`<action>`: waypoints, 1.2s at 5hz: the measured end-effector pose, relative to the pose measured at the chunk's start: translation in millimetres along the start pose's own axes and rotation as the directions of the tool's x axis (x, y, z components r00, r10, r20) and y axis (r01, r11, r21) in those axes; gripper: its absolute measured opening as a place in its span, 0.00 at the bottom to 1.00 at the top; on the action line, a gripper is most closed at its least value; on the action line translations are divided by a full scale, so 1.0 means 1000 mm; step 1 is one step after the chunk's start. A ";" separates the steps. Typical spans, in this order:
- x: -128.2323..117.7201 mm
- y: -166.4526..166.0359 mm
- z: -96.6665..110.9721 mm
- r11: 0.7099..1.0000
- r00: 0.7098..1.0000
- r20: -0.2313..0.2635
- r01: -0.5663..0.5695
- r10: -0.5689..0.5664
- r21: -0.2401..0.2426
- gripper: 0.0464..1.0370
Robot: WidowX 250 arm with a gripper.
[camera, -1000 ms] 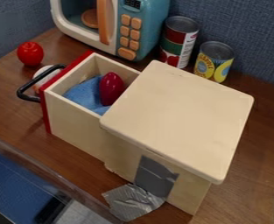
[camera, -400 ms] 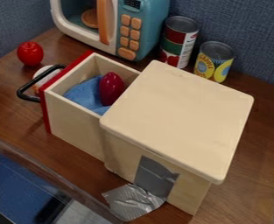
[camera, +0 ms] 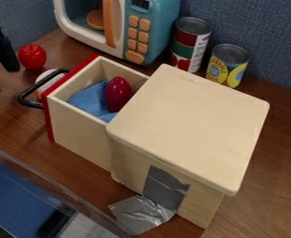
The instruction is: Close the drawer
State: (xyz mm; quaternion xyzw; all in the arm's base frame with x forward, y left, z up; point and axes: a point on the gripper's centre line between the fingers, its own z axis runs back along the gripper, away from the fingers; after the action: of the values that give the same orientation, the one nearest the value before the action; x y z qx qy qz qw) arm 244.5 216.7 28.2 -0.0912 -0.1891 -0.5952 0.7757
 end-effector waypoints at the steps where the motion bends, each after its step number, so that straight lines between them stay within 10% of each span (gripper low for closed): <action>1: 0.010 -0.011 -0.011 1.000 1.000 0.007 0.014 -0.014 -0.011 0.96; 6: 0.041 -0.034 -0.028 0.999 0.996 0.079 0.034 -0.032 -0.028 0.96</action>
State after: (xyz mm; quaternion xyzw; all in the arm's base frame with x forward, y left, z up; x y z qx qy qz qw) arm 226.2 160.4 16.2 -0.1229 -0.2122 -0.6065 0.7563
